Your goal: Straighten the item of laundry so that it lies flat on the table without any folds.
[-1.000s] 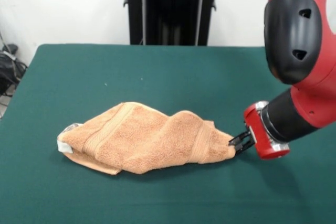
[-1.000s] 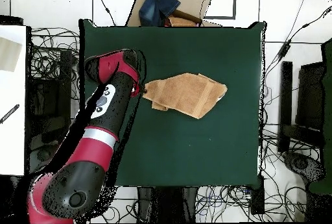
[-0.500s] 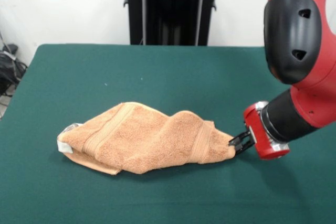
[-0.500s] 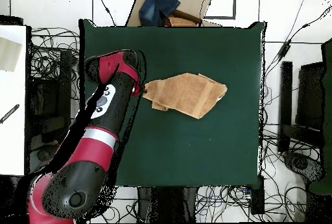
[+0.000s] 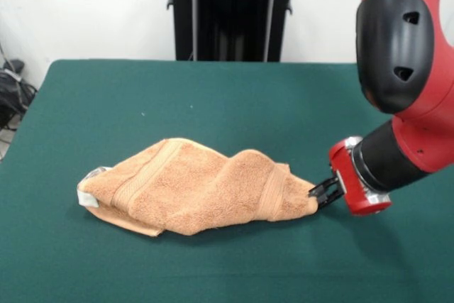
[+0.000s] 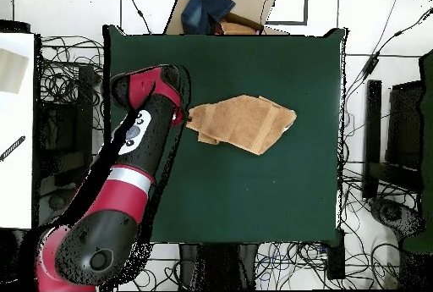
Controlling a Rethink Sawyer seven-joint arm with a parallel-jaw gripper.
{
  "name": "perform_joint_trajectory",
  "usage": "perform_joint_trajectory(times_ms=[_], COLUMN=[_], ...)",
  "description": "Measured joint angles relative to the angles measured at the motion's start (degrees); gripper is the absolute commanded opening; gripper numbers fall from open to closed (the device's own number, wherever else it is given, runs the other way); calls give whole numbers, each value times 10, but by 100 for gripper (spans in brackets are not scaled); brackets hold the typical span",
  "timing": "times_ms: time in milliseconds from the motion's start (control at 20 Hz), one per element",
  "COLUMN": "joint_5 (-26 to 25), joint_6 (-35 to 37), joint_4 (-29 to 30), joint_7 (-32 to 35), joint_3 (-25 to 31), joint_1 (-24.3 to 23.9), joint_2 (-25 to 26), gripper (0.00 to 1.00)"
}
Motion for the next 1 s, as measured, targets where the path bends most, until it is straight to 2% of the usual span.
perform_joint_trajectory(times_ms=[350,1000], joint_5=[0,0], joint_6=[0,11], joint_4=[9,33], joint_7=[0,0], joint_3=[2,35], joint_1=[0,-38], joint_2=[-10,-76], gripper=[0,0])
